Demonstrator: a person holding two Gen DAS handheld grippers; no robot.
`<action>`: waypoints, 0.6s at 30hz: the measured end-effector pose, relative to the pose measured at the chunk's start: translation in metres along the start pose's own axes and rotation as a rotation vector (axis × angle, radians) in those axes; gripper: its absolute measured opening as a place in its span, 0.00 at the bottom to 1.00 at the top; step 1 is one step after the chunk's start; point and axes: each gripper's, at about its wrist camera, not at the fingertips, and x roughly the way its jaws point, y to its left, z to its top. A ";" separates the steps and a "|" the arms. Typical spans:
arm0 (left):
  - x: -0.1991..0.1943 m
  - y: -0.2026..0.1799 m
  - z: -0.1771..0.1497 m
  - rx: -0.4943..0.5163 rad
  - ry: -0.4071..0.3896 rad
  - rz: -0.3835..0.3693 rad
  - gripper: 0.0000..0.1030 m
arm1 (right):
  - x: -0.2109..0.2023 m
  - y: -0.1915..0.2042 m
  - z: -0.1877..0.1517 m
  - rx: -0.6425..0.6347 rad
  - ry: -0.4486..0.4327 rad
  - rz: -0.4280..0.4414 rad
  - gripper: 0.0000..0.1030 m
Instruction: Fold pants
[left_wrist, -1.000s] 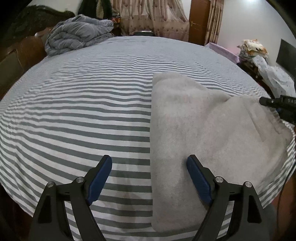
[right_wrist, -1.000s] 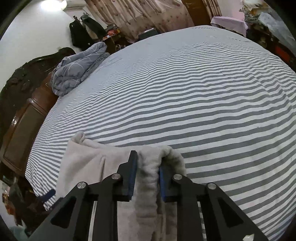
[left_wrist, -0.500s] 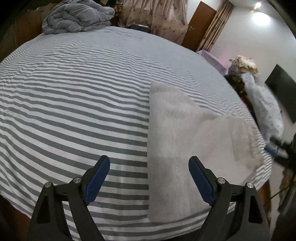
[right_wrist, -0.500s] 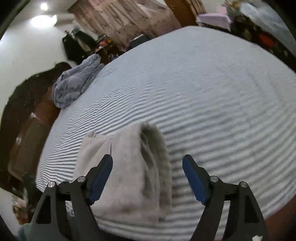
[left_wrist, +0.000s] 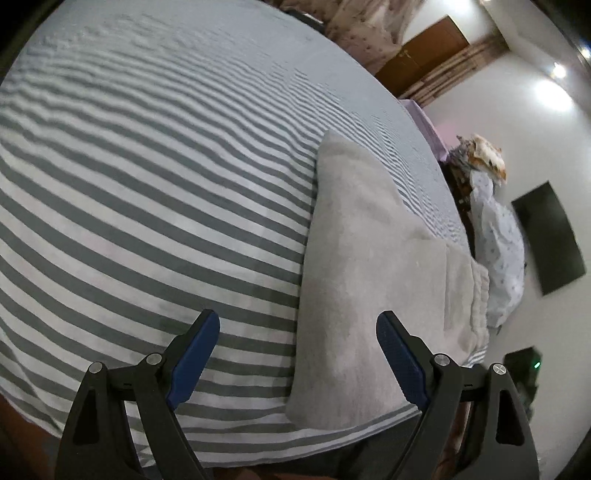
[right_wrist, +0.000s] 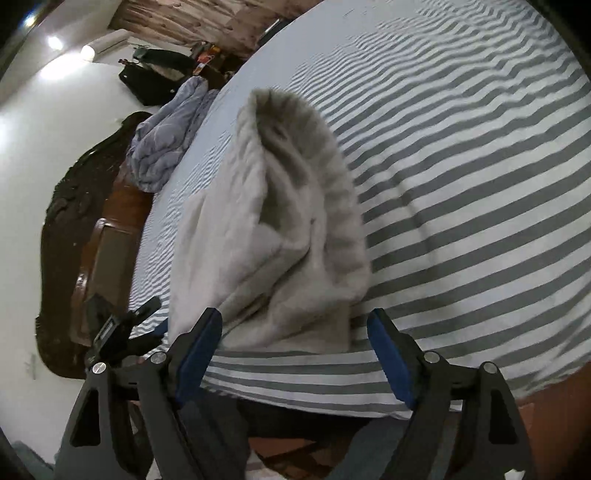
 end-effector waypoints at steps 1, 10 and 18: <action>0.002 0.002 0.001 -0.013 0.004 -0.012 0.85 | 0.004 0.000 -0.002 -0.005 0.001 0.012 0.80; 0.019 -0.006 0.008 0.016 0.000 0.016 0.85 | 0.034 -0.007 0.004 -0.015 -0.001 0.033 0.85; 0.035 -0.022 0.012 0.102 -0.017 0.043 0.85 | 0.044 -0.012 0.014 -0.050 -0.047 0.071 0.86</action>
